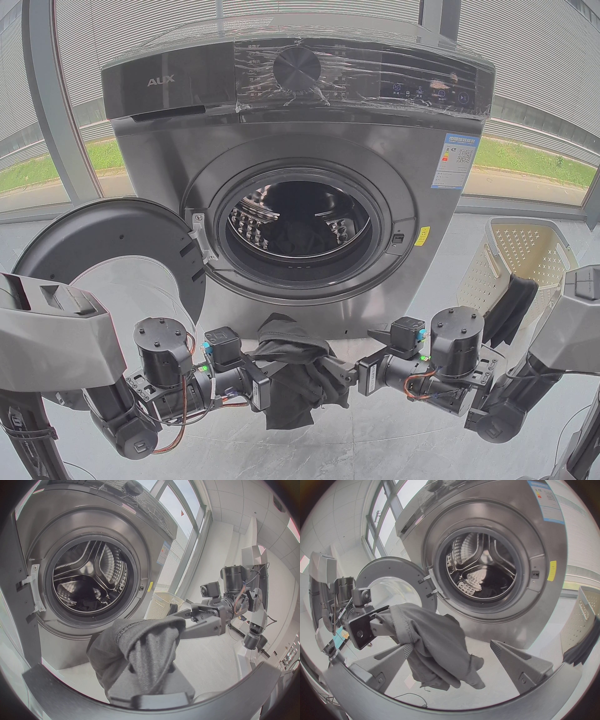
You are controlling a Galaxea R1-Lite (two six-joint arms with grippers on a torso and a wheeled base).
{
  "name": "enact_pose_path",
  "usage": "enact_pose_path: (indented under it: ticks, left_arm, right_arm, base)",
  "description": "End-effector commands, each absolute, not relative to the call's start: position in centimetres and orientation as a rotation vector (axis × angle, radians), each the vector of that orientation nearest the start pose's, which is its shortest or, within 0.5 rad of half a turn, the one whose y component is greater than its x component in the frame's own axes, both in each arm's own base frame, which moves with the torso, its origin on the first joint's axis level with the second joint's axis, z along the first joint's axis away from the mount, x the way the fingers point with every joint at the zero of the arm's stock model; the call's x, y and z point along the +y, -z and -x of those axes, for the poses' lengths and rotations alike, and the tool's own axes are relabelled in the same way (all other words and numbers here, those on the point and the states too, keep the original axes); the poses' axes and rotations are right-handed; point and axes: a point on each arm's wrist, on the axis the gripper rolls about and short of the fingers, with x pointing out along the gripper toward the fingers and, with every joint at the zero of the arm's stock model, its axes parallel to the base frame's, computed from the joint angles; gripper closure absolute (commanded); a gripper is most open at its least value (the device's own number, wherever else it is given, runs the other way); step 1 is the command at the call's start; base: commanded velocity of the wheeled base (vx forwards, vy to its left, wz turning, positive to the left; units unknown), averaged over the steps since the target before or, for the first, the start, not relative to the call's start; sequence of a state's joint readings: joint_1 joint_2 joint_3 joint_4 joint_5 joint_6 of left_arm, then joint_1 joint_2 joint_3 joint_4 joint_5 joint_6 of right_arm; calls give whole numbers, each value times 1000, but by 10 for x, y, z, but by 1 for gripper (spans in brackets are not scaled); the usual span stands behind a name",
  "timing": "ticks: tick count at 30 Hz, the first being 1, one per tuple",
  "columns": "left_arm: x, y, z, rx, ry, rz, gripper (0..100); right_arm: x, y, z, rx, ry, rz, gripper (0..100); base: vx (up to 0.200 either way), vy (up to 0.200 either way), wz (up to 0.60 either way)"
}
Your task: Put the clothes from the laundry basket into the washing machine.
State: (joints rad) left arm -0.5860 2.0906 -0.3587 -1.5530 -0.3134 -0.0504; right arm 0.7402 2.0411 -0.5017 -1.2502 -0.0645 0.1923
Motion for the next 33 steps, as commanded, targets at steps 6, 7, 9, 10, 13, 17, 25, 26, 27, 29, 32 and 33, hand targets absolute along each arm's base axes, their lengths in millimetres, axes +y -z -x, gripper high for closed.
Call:
enact_pose_path:
  ticks: [6, 7, 9, 10, 13, 17, 25, 26, 27, 29, 32, 33]
  left_arm:
    - [-167, -53, -235, 236, 912, 8, 100]
    - [-167, -52, -234, 240, 915, 7, 100]
    - [-169, -52, -232, 244, 924, 9, 100]
    - [-171, -53, -233, 239, 924, 12, 100]
    - [-173, -55, -237, 219, 912, 17, 100]
    - [-173, -56, -241, 208, 903, 23, 100]
    - [-177, -57, -250, 185, 832, 23, 100]
    - [-177, -57, -250, 183, 833, 23, 100]
    - [-177, -58, -250, 181, 833, 25, 100]
    - [-178, -58, -249, 181, 837, 24, 100]
    - [-178, -58, -248, 185, 837, 23, 100]
    - [-178, -58, -248, 185, 837, 23, 100]
  right_arm:
    - [198, -79, -253, 268, -530, -94, 0]
    - [199, -80, -253, 264, -532, -98, 0]
    - [199, -80, -252, 265, -536, -97, 0]
    - [199, -78, -248, 274, -547, -93, 0]
    - [196, -72, -242, 306, -551, -76, 0]
    - [187, -59, -229, 377, -550, -39, 0]
    - [189, -45, -206, 456, -630, 5, 0]
    - [190, -45, -205, 455, -633, 4, 0]
    - [196, -46, -204, 447, -654, 5, 0]
    - [203, -45, -205, 437, -669, 3, 0]
    - [214, -45, -210, 408, -687, -8, 0]
    - [214, -45, -210, 408, -687, -8, 0]
  base:
    - [0, 0, 0]
    - [0, 0, 0]
    - [0, 0, 0]
    - [0, 0, 0]
    - [0, 0, 0]
    - [0, 0, 0]
    - [0, 0, 0]
    - [0, 0, 0]
    - [0, 0, 0]
    - [0, 0, 0]
    - [0, 0, 0]
    - [0, 0, 0]
